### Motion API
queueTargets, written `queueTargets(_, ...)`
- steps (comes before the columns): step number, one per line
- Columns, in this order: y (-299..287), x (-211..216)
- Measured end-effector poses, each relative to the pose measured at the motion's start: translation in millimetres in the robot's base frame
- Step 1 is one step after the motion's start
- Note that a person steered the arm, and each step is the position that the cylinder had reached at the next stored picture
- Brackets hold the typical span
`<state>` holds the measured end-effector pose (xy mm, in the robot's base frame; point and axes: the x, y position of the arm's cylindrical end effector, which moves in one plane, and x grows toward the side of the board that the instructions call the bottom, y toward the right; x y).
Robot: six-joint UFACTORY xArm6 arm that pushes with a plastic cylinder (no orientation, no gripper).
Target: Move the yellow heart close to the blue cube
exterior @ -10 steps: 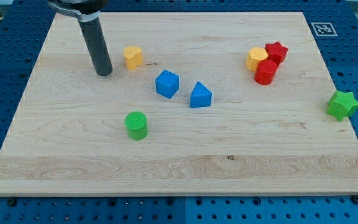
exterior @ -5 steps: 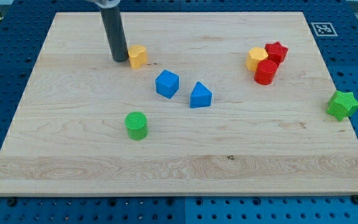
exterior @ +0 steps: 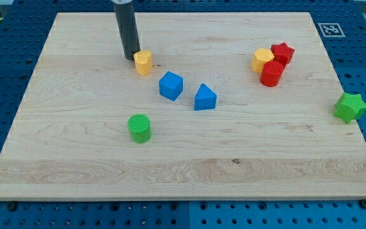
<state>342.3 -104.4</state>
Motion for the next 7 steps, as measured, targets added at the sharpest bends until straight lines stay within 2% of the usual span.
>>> queueTargets(2, 1.2, 0.5)
queueTargets(4, 15.1, 38.8)
queueTargets(7, 15.1, 66.1)
